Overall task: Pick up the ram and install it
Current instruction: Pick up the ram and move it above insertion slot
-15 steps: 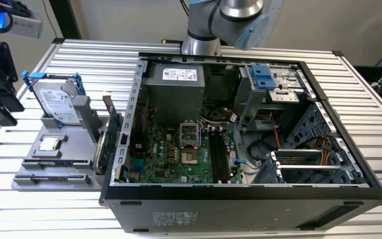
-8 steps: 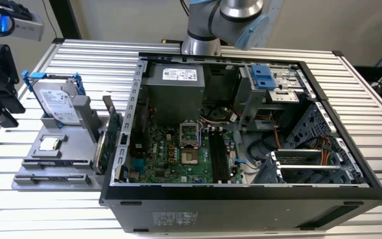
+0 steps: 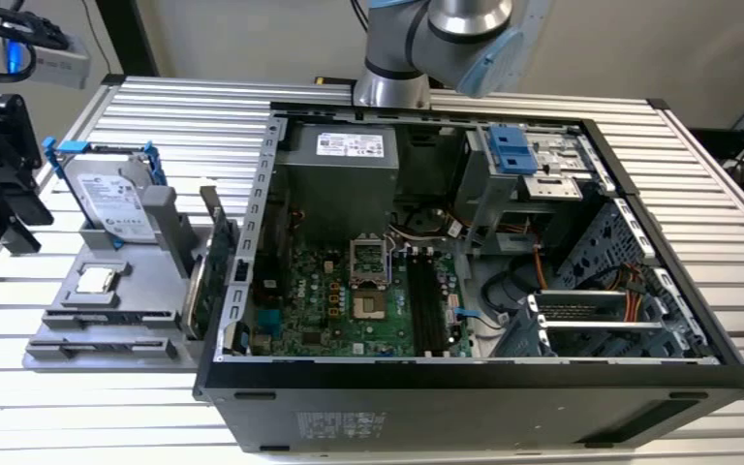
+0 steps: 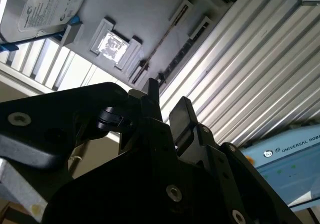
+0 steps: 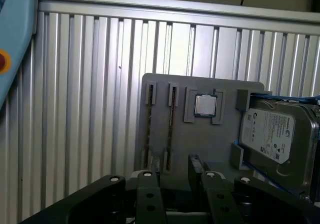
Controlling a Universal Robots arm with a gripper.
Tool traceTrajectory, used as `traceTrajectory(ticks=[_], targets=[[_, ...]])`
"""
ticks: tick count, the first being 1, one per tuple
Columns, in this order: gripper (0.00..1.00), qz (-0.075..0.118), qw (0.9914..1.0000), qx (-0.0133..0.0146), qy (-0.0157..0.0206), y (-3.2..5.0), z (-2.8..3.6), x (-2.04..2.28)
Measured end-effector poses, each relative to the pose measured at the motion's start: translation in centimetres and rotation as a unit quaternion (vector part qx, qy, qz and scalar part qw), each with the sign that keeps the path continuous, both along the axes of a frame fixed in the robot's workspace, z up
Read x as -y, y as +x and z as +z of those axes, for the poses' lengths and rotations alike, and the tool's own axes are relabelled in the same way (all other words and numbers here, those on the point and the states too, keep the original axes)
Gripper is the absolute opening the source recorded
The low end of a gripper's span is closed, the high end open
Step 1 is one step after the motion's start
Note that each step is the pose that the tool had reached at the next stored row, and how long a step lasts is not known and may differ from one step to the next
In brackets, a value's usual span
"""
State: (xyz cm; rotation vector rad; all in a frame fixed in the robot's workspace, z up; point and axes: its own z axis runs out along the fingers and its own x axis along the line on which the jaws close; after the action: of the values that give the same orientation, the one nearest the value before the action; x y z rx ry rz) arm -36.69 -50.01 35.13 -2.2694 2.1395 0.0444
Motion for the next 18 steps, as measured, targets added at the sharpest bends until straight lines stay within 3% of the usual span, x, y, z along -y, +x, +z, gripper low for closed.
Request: traceTrajectory(ticks=[18], targets=[[1.00,0.000,1.00000,0.0000,-0.0005,0.00,-1.55,-0.14]])
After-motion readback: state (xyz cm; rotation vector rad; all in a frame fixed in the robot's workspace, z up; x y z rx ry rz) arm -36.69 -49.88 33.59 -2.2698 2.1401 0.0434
